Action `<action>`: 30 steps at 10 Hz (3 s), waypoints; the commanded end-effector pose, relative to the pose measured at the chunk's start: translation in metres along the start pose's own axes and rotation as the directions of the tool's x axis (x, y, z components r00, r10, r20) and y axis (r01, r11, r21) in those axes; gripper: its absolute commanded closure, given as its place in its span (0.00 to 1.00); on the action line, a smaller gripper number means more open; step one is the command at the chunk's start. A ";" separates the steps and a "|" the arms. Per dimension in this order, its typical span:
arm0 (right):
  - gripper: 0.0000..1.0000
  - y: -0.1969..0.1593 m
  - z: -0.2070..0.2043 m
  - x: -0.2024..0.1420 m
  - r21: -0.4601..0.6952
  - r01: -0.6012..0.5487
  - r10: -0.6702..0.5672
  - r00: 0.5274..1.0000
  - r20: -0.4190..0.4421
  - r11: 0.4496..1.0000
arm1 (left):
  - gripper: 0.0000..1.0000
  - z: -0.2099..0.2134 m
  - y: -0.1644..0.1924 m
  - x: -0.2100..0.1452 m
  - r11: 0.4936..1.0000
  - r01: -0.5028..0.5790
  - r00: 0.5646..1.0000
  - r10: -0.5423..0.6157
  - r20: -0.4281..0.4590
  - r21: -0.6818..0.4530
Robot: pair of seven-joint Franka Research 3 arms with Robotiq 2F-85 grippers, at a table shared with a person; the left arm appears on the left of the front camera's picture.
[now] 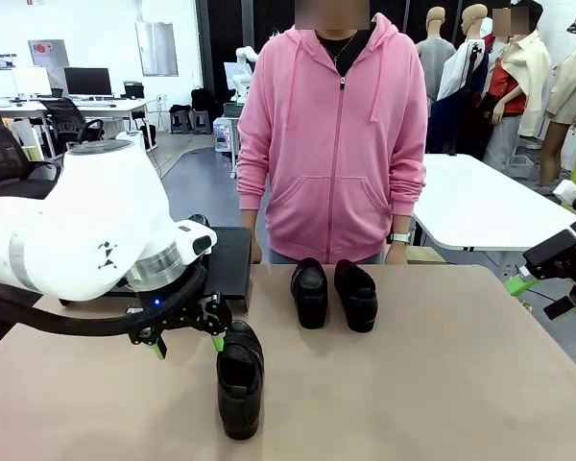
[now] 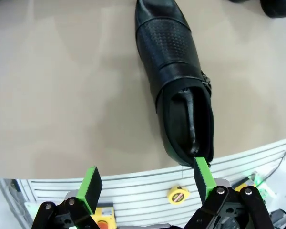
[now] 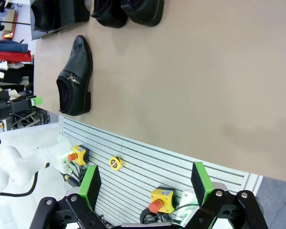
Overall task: Organize the shoes by placing them on the stand.
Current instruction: Place the Shoe from the middle of the table onto the Shoes Stand.
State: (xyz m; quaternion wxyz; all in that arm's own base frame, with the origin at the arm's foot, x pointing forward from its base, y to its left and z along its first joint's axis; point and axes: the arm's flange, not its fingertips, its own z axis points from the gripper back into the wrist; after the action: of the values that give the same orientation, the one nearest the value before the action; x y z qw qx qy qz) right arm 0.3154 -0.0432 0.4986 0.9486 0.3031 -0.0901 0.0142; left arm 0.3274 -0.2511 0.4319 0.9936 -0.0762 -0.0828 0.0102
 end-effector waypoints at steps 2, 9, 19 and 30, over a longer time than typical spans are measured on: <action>0.00 0.003 0.003 0.004 0.022 -0.001 0.001 1.000 0.002 1.000 | 0.00 -0.048 -0.022 0.013 0.988 -0.105 0.993 0.097 0.072 0.117; 0.00 0.003 0.003 0.004 0.022 -0.001 0.001 1.000 0.002 1.000 | 0.60 -0.109 -0.033 0.026 0.979 -0.143 0.988 0.130 0.088 0.148; 0.00 0.003 0.003 0.004 0.022 -0.001 0.001 1.000 0.002 1.000 | 1.00 -0.100 -0.030 0.016 0.984 -0.110 0.991 0.097 0.097 0.138; 0.00 0.003 0.003 0.004 0.022 -0.001 0.001 1.000 0.002 1.000 | 1.00 0.066 -0.024 -0.029 1.000 -0.006 0.864 0.003 0.503 0.004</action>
State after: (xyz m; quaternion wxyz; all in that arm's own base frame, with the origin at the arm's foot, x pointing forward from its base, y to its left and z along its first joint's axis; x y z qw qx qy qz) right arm 0.3159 -0.0433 0.4988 0.9487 0.3029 -0.0898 0.0142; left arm 0.2934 -0.2667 0.5058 0.9210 -0.0897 -0.3770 0.0389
